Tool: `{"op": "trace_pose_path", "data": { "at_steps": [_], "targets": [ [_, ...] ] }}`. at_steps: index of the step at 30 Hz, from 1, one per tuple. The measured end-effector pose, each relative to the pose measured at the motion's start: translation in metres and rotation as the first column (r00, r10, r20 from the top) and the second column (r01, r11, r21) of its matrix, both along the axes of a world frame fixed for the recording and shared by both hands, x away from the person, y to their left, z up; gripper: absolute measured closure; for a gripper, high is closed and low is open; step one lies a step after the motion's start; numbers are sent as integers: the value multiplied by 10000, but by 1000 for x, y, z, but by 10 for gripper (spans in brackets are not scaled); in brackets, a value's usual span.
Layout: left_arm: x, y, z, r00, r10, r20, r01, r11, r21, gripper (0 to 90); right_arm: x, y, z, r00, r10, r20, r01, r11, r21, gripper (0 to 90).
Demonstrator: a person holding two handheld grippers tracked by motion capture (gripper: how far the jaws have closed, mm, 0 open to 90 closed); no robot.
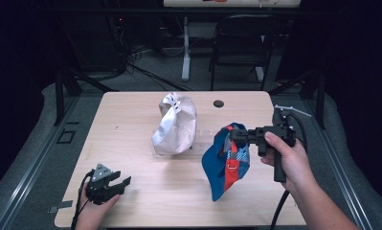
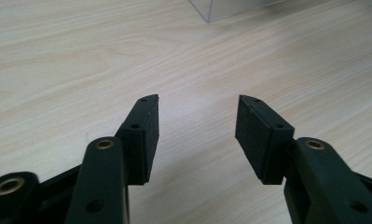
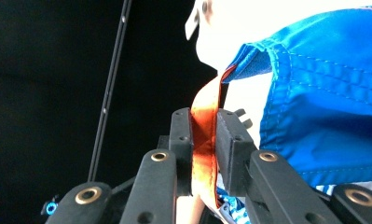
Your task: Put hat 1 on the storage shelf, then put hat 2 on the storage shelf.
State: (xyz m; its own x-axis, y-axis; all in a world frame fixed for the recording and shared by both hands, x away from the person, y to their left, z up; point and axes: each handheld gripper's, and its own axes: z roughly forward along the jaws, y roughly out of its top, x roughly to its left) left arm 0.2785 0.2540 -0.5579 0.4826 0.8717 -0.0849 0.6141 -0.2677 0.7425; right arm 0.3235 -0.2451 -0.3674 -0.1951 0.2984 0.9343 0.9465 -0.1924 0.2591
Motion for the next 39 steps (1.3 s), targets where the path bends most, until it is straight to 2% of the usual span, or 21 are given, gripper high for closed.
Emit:
{"op": "trace_pose_path", "data": {
  "at_steps": [6, 12, 23, 29, 34, 39],
  "targets": [
    [0, -1, -1, 9999, -32, -147, 32, 10000, -20, 513, 6, -8, 6, 9992, -410, -17, 411, 9989, 211, 778],
    [1, 0, -1, 9999, -9, -156, 9, 10000, -30, 509, 14, -7, 11, 9992, -380, 111, 377, 9988, 317, 778],
    [0, 0, -1, 9998, -63, -202, 63, 10000, -25, 508, 22, -9, 22, 9973, -726, 120, 722, 9970, 293, 778],
    [-1, 0, -1, 9998, -45, -183, 45, 10000, 2, 508, 29, -14, 32, 9927, -1194, 164, 1189, 9924, 323, 778],
    [-1, 1, -1, 9999, -8, -163, 8, 10000, -28, 508, 35, -17, 39, 9901, -1374, 293, 1368, 9903, 231, 778],
    [0, 1, -1, 9998, -14, -177, 13, 10000, -32, 508, 48, -17, 48, 9817, -1864, 393, 1858, 9824, 176, 778]
  ]
}}
